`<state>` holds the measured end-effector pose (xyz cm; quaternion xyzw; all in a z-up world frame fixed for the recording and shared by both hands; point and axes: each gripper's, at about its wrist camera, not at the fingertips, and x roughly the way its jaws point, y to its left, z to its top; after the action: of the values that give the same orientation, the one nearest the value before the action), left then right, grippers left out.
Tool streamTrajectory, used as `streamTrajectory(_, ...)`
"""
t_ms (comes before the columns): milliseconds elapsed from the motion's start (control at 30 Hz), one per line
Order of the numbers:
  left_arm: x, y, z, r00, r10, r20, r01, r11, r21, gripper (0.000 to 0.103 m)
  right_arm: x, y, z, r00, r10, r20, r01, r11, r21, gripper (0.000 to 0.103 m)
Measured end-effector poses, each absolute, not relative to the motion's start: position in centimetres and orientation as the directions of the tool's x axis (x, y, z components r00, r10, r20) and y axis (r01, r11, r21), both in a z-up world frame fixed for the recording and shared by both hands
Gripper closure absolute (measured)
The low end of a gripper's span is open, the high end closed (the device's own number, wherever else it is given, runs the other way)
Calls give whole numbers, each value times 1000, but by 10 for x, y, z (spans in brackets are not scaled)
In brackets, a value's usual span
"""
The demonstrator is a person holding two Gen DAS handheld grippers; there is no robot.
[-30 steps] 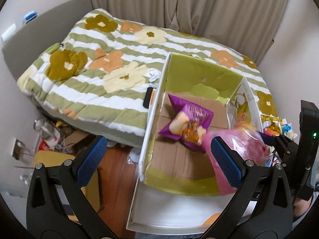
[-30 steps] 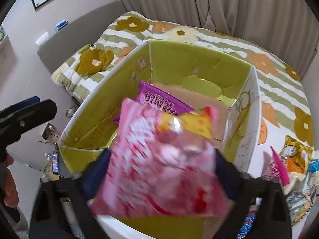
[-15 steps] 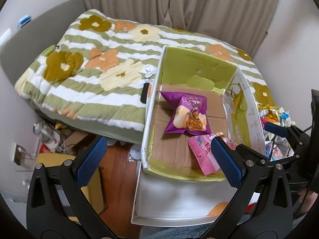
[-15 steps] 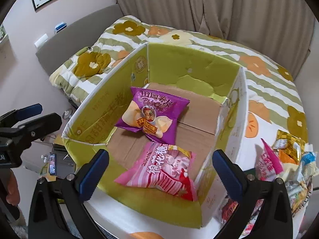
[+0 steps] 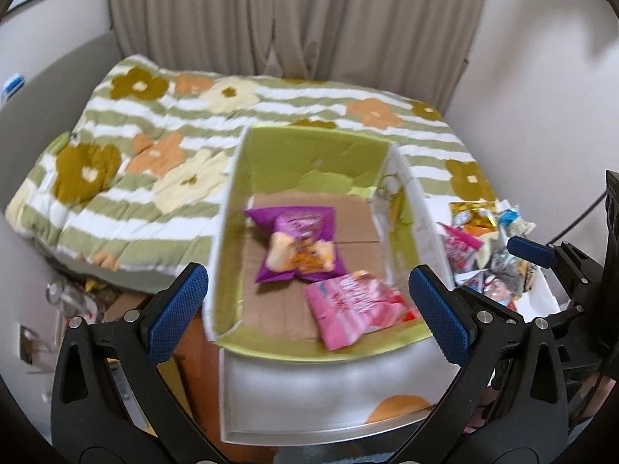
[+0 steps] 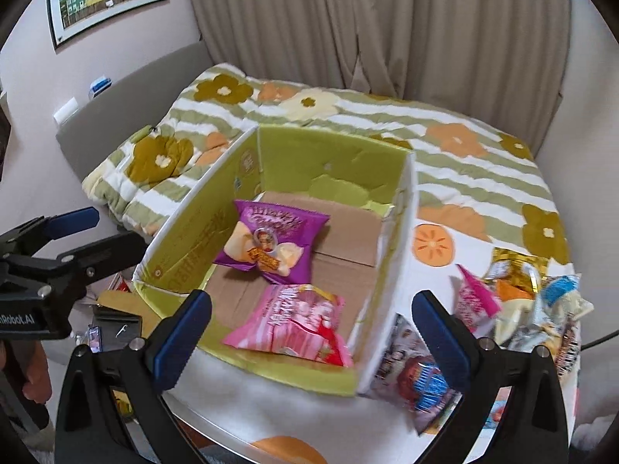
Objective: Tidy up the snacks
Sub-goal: 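Move both tools back over the snack pile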
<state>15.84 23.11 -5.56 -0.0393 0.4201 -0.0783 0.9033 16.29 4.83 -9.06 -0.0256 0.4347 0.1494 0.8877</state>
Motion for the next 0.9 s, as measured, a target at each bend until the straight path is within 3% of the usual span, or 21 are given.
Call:
streamTrajectory(567,118,45,-36,670,-218,-709,157,976,-151,0,106,-134,-62,694,142,-706,-163,986,38,0)
streamTrajectory(900,131,-60,-61,595,-286,-751,235,956,-177,0,96,-244,-76,686,90,-722,-77,996,51,0)
